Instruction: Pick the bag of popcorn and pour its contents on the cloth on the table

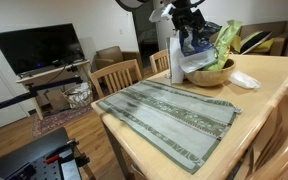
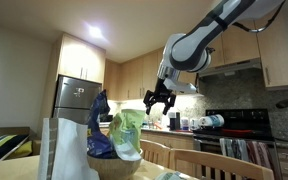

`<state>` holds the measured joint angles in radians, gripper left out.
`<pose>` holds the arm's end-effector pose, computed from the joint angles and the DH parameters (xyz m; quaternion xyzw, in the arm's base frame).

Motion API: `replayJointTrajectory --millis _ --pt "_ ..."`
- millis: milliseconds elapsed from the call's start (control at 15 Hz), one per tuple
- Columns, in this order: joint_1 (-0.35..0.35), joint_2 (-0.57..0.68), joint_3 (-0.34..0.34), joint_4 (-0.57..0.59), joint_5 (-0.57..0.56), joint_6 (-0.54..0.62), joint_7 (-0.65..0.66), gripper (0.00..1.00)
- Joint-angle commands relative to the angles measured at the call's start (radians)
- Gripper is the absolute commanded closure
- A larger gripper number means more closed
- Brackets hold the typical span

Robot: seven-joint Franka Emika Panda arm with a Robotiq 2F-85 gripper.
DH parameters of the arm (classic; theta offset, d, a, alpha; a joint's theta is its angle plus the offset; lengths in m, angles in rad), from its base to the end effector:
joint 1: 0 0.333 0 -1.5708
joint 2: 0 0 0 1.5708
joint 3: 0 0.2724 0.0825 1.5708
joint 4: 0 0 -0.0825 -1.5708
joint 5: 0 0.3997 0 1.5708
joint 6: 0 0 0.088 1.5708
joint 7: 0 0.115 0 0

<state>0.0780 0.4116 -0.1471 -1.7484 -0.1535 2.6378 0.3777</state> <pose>0.6927 -0.0360 0.3368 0.9573 -0.1465 0.2459 0.0416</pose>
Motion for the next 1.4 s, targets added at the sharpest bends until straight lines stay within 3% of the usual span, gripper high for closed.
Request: replayJointTrajectory --millis 0,333,667,1333 --pt "0.0 0.001 0.0 0.002 0.004 -0.001 -0.005 0.0" --pt "0.001 0.052 -0.011 0.054 -0.004 0.05 0.001 0.0" --pt "-0.053 0.137 0.035 0.14 0.081 0.111 -0.082 0.0" --pt "-0.078 0.329 0.017 0.366 0.133 0.162 -0.087 0.0"
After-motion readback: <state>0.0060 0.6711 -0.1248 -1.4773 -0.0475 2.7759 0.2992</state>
